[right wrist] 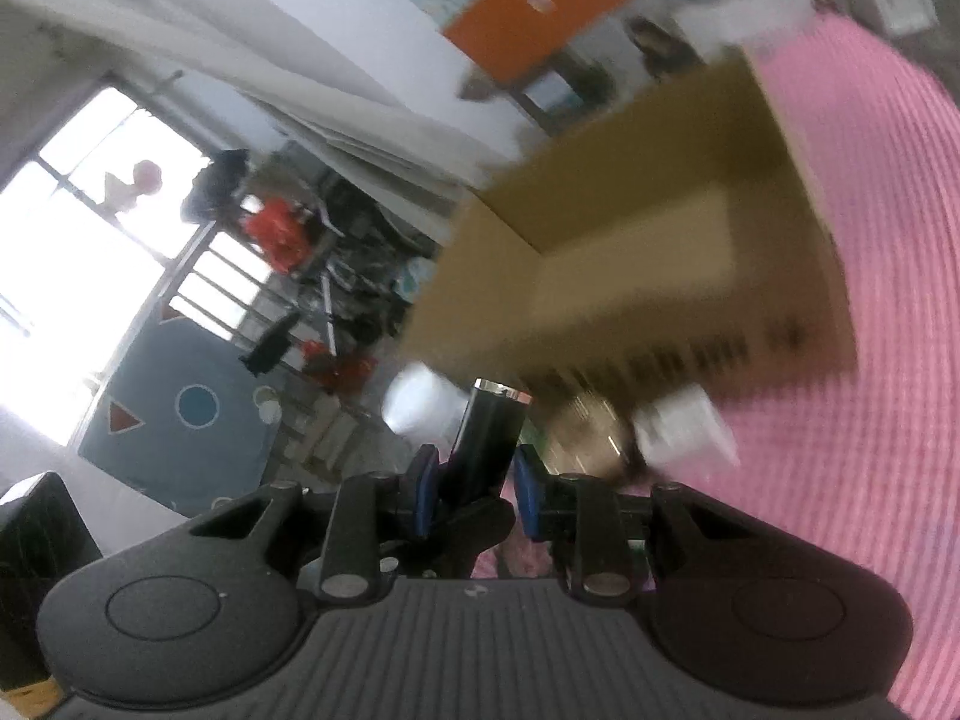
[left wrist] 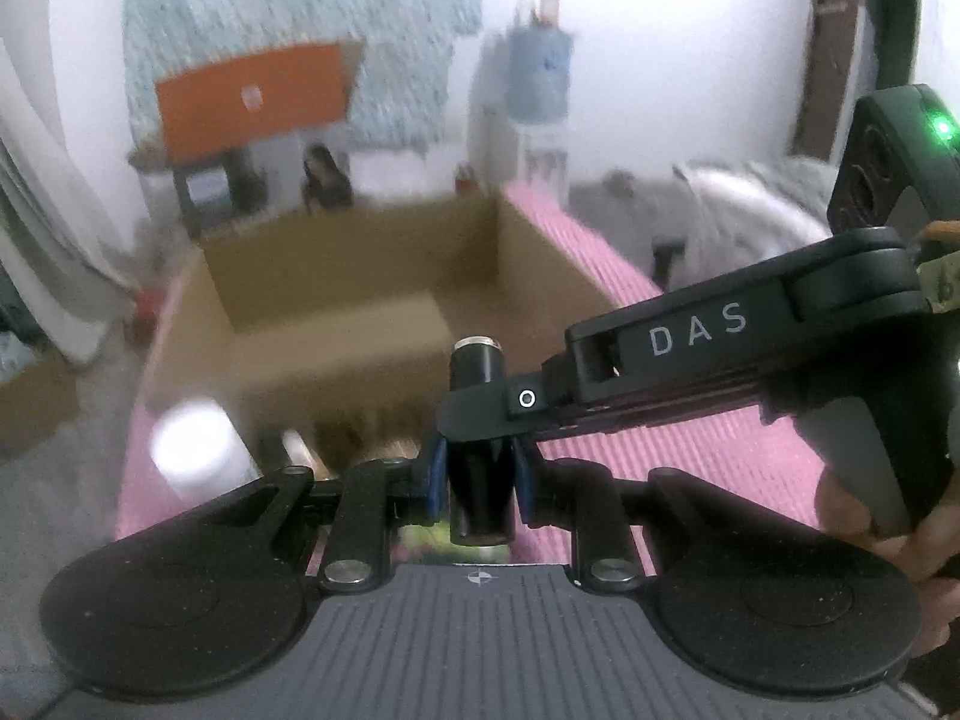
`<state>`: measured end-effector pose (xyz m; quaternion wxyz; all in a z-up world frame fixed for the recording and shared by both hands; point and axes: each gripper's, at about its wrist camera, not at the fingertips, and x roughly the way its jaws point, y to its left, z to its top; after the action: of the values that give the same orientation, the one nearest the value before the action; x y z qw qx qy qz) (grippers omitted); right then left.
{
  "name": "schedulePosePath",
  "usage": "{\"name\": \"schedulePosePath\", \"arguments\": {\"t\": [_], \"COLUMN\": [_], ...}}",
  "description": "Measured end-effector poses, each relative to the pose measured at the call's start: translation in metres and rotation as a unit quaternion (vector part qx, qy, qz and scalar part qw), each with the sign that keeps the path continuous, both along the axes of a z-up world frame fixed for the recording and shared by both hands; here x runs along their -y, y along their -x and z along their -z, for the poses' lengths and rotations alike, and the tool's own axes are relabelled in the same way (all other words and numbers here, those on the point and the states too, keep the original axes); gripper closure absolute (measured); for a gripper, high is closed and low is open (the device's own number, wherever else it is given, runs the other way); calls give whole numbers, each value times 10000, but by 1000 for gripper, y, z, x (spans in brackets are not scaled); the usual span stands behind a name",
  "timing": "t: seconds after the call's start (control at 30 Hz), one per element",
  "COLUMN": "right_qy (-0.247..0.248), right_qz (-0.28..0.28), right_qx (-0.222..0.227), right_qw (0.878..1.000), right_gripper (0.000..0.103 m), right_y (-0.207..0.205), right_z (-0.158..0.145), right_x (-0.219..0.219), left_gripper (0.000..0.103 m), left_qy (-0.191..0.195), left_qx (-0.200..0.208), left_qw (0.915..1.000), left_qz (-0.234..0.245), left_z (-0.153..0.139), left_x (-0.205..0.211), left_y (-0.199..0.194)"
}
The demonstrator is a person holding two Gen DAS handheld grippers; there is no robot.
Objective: Organize rigid objects
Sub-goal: 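Carry the black cylinder into the cardboard box and open the right tool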
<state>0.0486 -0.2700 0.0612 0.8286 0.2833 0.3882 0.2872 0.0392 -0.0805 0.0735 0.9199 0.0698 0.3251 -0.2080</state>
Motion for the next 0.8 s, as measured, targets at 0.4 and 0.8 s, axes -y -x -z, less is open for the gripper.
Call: {"name": "schedulePosePath", "arguments": {"t": [0.4,0.8], "right_qy": [-90,43], "right_qz": [-651,-822], "right_qx": [-736,-1894], "right_qw": [9951,9784], "right_gripper": [74,74], "right_y": [-175,-293], "right_z": [-14,59], "right_x": [-42,-84], "left_gripper": [81,80], "left_qy": [339,-156], "left_qx": [-749,-1661], "left_qw": [9924,9755], "left_qz": [-917,-1434], "left_z": [-5,34], "left_x": [-33,-58], "left_y": [-151,-240]}}
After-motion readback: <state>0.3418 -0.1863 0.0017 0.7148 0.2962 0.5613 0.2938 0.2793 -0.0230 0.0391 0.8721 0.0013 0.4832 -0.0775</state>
